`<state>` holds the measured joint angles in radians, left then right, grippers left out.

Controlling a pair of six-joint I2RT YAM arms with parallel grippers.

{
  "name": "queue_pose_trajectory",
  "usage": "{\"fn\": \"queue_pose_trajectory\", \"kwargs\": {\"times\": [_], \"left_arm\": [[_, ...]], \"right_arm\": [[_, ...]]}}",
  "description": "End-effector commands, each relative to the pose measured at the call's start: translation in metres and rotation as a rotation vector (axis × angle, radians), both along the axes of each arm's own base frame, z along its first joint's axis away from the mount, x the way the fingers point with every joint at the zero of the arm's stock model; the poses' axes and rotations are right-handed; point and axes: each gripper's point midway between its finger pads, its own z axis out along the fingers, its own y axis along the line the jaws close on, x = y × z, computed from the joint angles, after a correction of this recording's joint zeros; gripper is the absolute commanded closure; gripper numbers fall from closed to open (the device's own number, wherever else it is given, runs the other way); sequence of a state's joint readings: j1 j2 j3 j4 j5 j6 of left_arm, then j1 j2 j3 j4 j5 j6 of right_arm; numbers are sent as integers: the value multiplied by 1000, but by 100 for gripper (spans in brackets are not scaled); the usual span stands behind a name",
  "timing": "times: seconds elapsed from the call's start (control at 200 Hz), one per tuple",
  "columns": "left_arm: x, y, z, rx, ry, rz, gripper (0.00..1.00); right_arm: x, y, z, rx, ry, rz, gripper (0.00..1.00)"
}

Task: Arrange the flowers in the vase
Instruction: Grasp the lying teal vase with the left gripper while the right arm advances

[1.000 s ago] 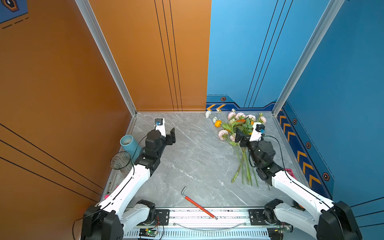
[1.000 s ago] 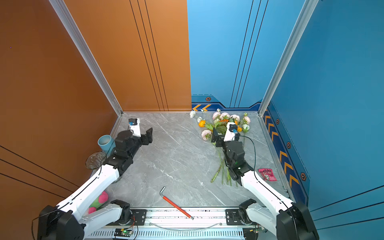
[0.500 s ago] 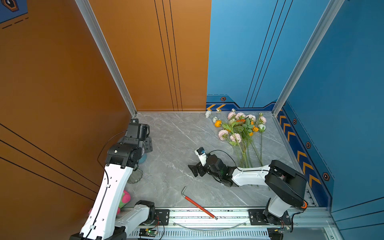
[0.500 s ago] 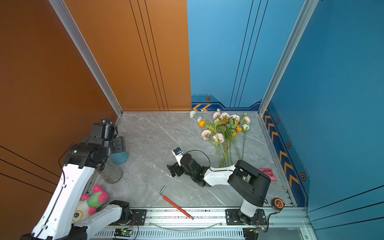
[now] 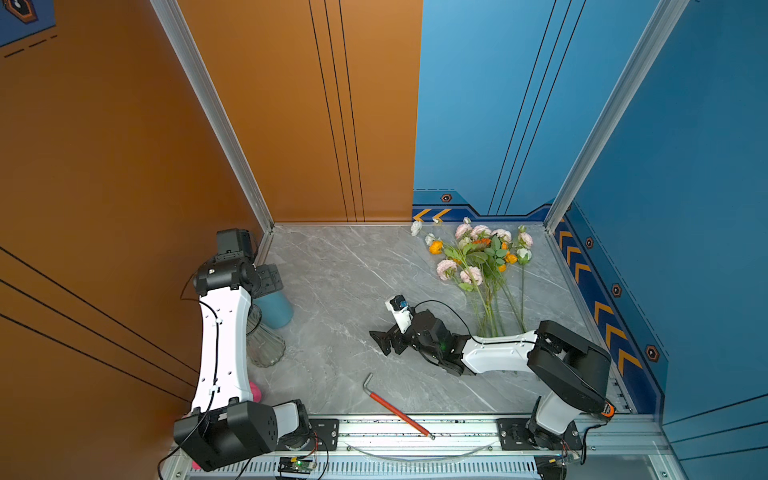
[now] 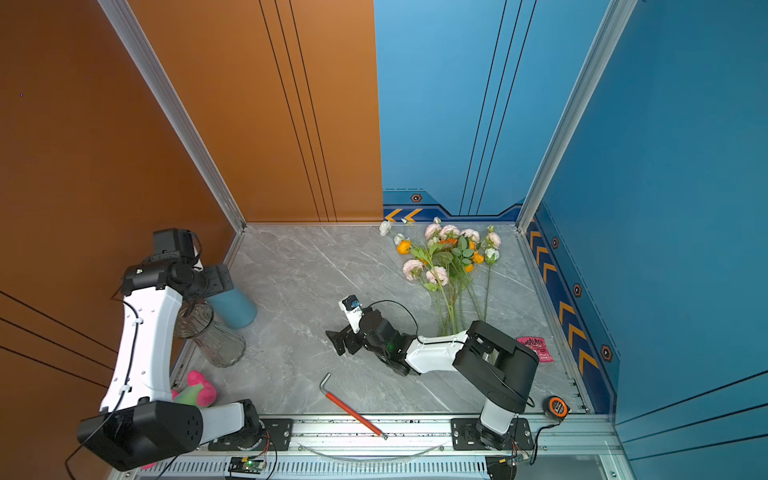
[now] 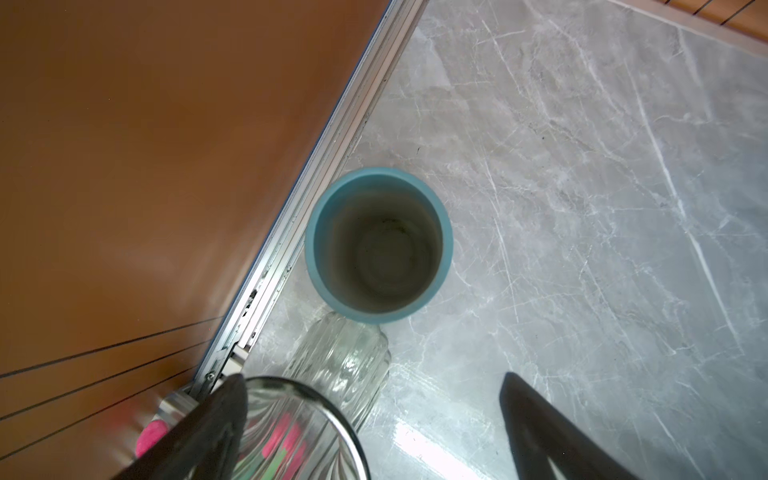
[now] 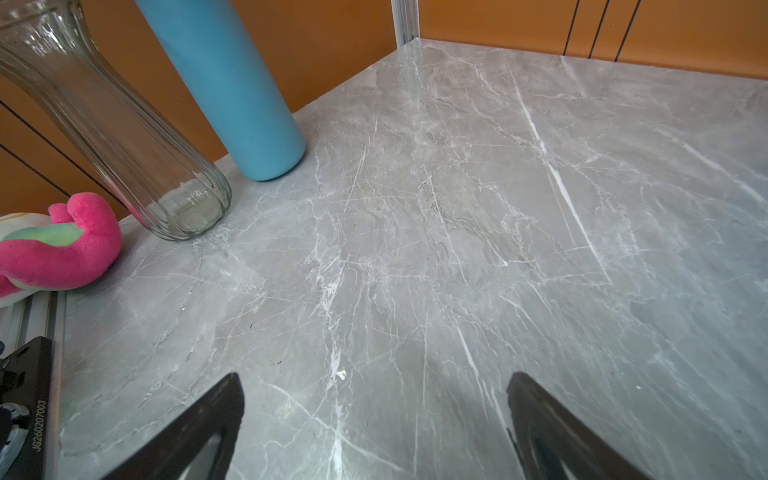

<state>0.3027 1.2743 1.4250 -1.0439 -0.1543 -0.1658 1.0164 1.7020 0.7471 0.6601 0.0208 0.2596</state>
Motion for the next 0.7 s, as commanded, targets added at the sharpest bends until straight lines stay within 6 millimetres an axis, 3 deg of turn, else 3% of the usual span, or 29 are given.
{"fn": "queue_pose_trajectory", "kwargs": {"times": [0.0, 0.19, 0.315, 0.466, 0.691], "left_arm": [[18, -4, 3, -89, -60, -24, 5], [29, 8, -6, -88, -41, 1, 5], [39, 4, -14, -133, -28, -21, 5], [35, 16, -24, -89, 15, 25, 5], [43, 14, -43, -132, 58, 10, 7]], "right_arm": [[-4, 6, 12, 35, -22, 34, 0], [-4, 7, 8, 26, -16, 42, 0], [-4, 7, 6, 21, -12, 45, 0], [-3, 6, 4, -3, -23, 47, 0], [4, -3, 6, -3, -34, 19, 0]]}}
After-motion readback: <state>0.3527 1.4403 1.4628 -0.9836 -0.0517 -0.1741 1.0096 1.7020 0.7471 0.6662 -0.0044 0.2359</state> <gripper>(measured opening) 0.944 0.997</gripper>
